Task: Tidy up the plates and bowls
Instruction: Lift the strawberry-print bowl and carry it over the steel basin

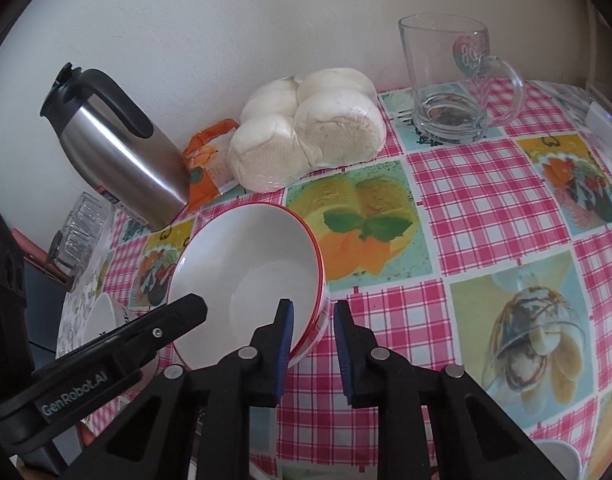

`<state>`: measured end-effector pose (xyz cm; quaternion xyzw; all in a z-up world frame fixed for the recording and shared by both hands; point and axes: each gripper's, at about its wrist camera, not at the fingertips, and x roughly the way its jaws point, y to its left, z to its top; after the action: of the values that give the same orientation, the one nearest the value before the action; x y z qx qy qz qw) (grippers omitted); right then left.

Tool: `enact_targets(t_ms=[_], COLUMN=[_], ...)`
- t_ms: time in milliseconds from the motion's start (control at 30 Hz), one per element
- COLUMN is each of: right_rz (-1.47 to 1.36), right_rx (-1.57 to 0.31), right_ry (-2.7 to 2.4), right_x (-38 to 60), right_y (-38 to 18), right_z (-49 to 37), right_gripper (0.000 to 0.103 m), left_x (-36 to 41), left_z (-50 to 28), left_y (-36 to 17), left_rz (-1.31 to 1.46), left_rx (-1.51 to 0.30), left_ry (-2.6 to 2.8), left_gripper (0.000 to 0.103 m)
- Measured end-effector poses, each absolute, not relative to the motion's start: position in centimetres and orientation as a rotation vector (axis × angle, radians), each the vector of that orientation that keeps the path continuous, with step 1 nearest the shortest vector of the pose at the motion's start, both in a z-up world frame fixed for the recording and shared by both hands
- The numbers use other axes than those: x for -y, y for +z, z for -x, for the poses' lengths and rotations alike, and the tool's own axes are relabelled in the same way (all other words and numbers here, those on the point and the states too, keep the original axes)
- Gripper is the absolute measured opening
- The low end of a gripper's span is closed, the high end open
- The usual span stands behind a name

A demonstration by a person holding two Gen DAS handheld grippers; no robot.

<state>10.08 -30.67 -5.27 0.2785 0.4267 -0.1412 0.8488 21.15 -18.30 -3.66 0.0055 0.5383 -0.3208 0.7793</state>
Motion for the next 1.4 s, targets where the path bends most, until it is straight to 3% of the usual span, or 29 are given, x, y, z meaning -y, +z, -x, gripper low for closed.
enact_targets(t_ms=[367,600,1067,1400], right_rz=[-0.537,-0.52,-0.431,-0.399], right_rx=[-0.905,-0.847,-0.752,-0.747], right_ry=[-0.284,-0.29,-0.28,-0.27], right_x=[30.0,29.5,24.5,20.8], right_y=[-5.0,-2.3,2.7,3.3], right_z=[-9.7,-7.9,-1.6,1.3], right_gripper=[0.023,0.023,0.023,0.023], left_x=[18.2,17.4,11.1,7.9], left_z=[-20.1,-18.0,-11.5,-8.5], left_y=[-3.3,-0.3,3.9,3.7], left_rz=[-0.036,-0.033,0.085,0.091], left_rx=[-1.137,-1.062,-0.932,-0.949], left_ry=[-0.709,-0.738,-0.759,-0.74], left_gripper=[0.029,0.029,0.029,0.029])
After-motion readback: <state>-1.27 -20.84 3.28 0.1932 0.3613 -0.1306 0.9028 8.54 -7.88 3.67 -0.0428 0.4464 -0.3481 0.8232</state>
